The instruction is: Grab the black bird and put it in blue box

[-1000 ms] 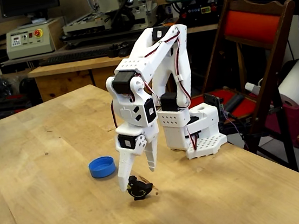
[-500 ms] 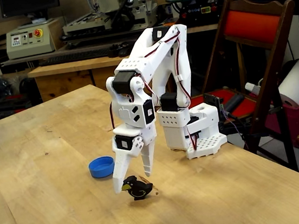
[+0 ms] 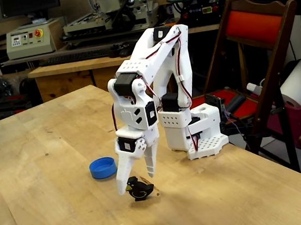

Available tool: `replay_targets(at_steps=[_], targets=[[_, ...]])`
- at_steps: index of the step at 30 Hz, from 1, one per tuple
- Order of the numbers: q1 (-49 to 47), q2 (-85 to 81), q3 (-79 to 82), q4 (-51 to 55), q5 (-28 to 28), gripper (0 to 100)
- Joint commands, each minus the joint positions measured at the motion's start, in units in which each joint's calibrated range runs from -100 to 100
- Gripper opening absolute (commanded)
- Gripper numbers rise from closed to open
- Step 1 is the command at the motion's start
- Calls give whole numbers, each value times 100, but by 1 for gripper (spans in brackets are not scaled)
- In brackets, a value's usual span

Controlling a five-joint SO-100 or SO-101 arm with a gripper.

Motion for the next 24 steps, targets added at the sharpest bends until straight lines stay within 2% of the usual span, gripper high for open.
replay_targets(at_steps=[1, 8, 15, 24], targets=[[58, -22, 116, -53, 24, 42], [58, -31, 187, -164, 24, 42], [58, -31, 240, -1176, 29, 42], [58, -31, 249, -1207, 29, 42]])
